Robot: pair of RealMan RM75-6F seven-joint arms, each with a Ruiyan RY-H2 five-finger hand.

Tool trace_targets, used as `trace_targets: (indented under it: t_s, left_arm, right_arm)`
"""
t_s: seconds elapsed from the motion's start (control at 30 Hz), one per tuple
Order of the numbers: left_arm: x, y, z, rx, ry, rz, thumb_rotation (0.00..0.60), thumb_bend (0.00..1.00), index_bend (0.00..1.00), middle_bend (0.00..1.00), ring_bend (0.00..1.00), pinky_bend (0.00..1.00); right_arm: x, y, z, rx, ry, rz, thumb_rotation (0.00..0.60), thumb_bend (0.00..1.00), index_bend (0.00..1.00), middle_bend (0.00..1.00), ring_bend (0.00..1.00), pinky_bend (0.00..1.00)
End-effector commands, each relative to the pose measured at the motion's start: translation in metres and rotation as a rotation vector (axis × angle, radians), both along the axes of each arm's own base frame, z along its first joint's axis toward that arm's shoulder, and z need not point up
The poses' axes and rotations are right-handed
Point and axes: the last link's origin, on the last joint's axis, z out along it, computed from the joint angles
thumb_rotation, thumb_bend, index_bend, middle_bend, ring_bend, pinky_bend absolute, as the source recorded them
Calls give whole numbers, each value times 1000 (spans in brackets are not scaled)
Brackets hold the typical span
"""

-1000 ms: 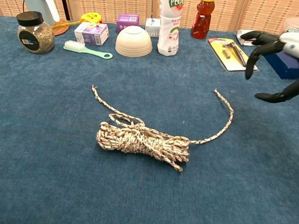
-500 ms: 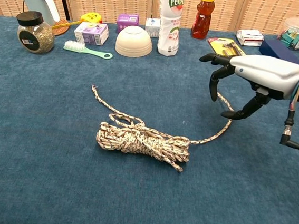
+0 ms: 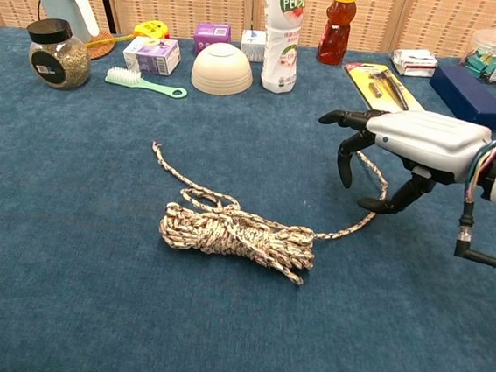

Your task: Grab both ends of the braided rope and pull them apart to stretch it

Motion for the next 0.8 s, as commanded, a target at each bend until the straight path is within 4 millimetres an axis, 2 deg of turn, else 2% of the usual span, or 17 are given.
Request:
trace_targets:
  t_s: [0.03,0.8]
  left_arm:
    - [2,0,1,2,2,-4,600,393,196,133,46,0]
    - [4,-4,3,5,9,-3,600,392,196,133,44,0]
  right_arm:
    - [-4,2,0,-1,10,4,600,372,476,0,0,0]
    - [-18,5,-11,23,57,8,600,371,482,0,0,0]
